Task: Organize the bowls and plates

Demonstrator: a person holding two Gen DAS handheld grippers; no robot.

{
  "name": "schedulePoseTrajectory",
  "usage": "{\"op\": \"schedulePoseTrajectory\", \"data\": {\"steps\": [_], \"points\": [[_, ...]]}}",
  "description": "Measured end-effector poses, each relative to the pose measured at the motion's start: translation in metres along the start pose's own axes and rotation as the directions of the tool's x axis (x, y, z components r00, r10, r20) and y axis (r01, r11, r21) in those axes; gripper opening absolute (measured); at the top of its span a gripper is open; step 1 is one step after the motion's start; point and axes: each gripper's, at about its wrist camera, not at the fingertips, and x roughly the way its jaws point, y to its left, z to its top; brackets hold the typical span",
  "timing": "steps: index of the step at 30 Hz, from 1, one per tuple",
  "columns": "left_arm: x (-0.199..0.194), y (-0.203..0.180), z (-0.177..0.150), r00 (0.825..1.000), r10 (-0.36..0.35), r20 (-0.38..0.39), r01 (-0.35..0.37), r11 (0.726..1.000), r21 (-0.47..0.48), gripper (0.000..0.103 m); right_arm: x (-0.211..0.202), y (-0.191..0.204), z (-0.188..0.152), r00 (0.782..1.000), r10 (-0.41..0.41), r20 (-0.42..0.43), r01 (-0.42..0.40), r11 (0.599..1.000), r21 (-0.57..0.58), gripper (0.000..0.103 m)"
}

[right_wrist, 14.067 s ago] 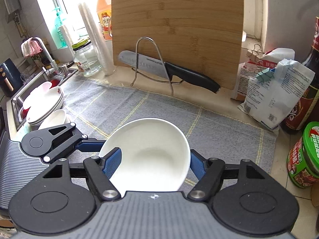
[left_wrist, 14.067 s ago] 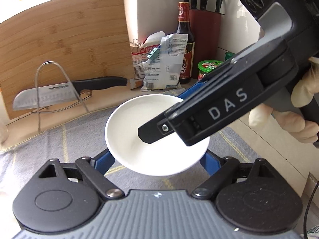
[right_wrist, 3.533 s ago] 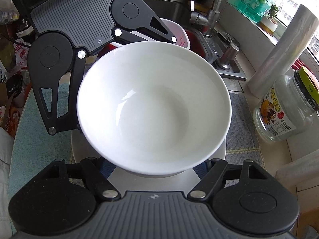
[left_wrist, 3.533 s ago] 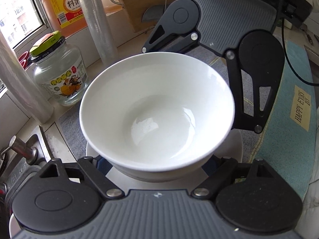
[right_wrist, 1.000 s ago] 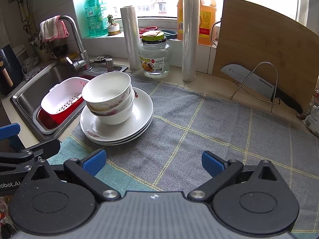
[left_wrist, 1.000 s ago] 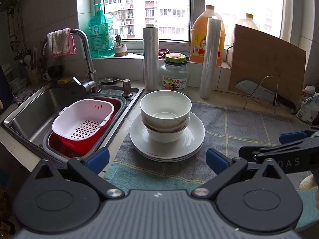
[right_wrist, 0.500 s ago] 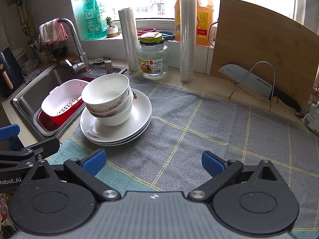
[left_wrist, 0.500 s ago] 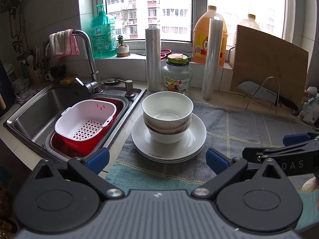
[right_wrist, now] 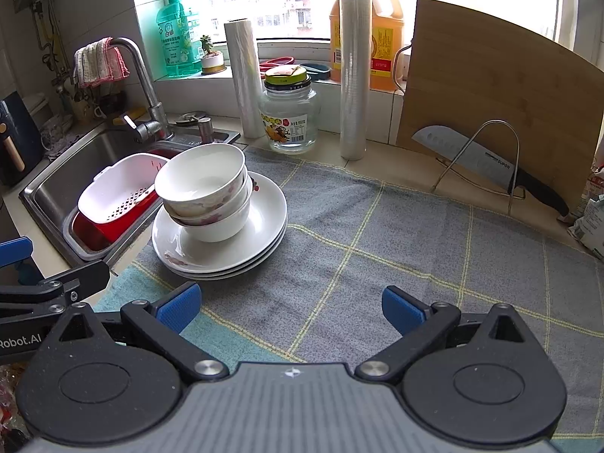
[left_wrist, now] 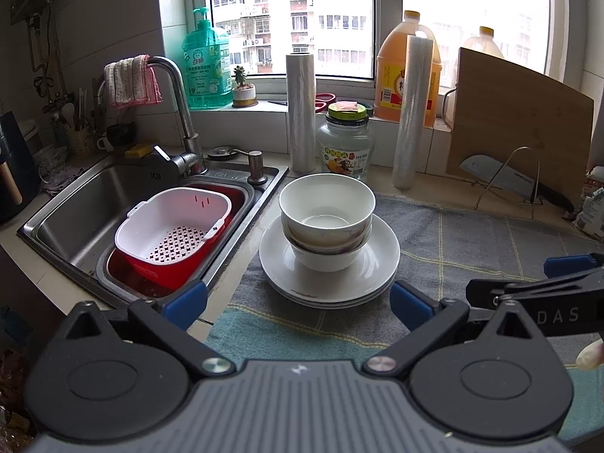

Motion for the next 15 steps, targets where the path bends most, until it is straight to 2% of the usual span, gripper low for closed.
{"op": "schedulePoseTrajectory", "data": {"steps": [15], "points": [[-0.0005,-0.0037,0.0001,1.000,0.026,-0.006,-0.026,1.000,-0.013,0.102,-0.0002,-0.0017,0.0005,1.000,-0.017,0.005,0.017,1.000,0.002,0.103]]}}
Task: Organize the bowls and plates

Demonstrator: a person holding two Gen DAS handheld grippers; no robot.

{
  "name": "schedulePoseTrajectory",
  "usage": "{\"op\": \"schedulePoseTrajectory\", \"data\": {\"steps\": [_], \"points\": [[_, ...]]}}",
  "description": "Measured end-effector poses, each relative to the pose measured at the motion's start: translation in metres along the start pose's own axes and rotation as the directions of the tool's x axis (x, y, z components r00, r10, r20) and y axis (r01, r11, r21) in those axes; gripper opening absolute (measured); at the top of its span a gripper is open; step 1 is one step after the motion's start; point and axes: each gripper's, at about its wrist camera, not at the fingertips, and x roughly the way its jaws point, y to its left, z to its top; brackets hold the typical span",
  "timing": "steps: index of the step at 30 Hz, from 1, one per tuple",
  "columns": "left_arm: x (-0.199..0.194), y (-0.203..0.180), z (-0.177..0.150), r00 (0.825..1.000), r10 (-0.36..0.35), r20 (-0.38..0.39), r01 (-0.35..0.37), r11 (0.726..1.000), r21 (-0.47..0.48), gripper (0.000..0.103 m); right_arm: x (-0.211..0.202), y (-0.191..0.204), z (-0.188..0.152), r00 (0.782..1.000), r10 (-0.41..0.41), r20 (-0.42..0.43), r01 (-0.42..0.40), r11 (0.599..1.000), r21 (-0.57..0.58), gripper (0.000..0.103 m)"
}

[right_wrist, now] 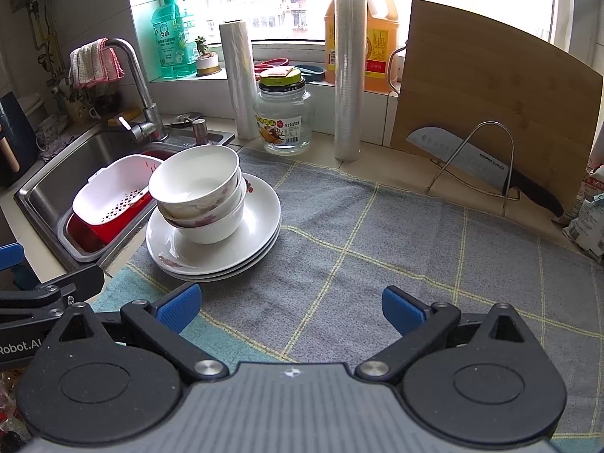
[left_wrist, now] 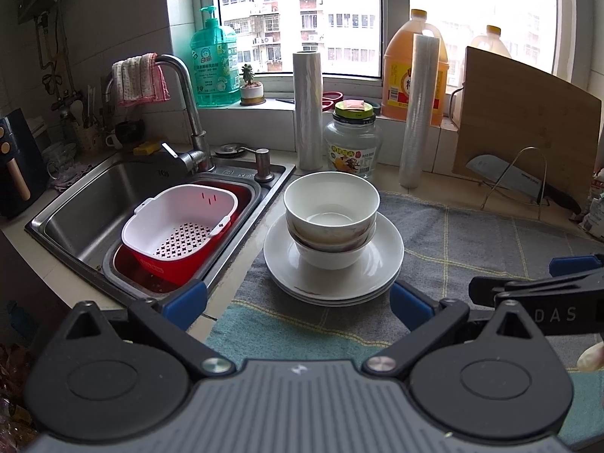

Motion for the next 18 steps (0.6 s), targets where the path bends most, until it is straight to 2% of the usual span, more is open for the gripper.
{"op": "schedulePoseTrajectory", "data": {"steps": [18], "points": [[-0.0003,0.0009,0.0029,1.000,0.006,0.004,-0.006,1.000,0.000,0.102,0.0005,0.0005,0.0002,1.000,0.003,-0.001,-0.003,1.000,-0.005,0.103]]}}
